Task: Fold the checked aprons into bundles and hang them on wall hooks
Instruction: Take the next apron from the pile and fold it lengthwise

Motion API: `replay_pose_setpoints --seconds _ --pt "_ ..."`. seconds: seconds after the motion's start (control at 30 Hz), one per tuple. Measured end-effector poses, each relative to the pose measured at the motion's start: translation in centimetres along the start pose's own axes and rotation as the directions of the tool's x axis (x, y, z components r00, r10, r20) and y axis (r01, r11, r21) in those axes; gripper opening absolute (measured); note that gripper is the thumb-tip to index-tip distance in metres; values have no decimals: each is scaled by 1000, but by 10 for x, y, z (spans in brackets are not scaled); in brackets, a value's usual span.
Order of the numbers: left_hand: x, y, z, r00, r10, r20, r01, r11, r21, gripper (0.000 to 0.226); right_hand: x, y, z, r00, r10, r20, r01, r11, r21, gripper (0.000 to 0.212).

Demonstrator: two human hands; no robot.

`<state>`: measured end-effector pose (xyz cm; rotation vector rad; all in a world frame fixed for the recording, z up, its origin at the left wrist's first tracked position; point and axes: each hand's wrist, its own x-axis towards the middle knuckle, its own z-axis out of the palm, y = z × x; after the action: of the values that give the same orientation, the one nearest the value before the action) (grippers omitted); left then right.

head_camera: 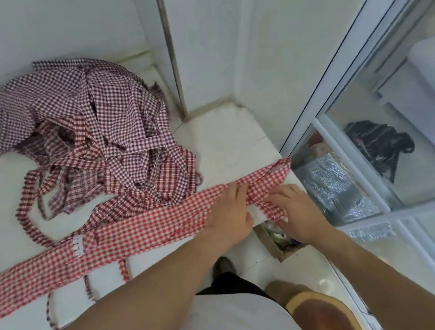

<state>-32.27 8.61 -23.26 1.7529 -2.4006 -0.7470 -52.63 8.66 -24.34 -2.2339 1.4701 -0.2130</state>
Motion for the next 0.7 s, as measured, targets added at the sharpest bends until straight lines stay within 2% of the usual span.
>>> replay_pose_setpoints --seconds 0.1,0.17,0.27,0.37,0.43,0.53,0.6,0.63,0.7 --pt "12 3 4 995 -43 87 38 998 55 64 10 9 -11 996 -75 -42 78 994 76 32" --pt "18 2 4 991 -79 111 81 997 -9 65 20 5 -26 1000 -25 4 24 976 215 9" --pt "23 0 4 987 -127 103 139 983 -117 63 38 -3 -32 973 192 127 -225 910 348 38" --pt "31 3 1 973 -221 67 231 948 -217 52 56 -5 -29 916 365 165 -400 848 348 49" --pt "37 5 -1 957 -280 72 290 924 -249 40 62 -6 -23 881 451 144 -473 824 313 47" --pt "44 10 -3 934 -346 83 356 901 -247 28 60 -7 -19 822 567 55 -546 756 362 44" --pt "47 14 -4 921 -382 82 391 895 -215 29 57 -12 -19 783 621 -5 -572 724 384 28" --pt "49 16 -4 915 -396 83 404 894 -195 32 56 -15 -20 755 655 -27 -587 693 418 31" --pt "51 19 -3 905 -418 81 426 890 -164 37 56 -19 -23 715 696 -71 -585 651 484 65"
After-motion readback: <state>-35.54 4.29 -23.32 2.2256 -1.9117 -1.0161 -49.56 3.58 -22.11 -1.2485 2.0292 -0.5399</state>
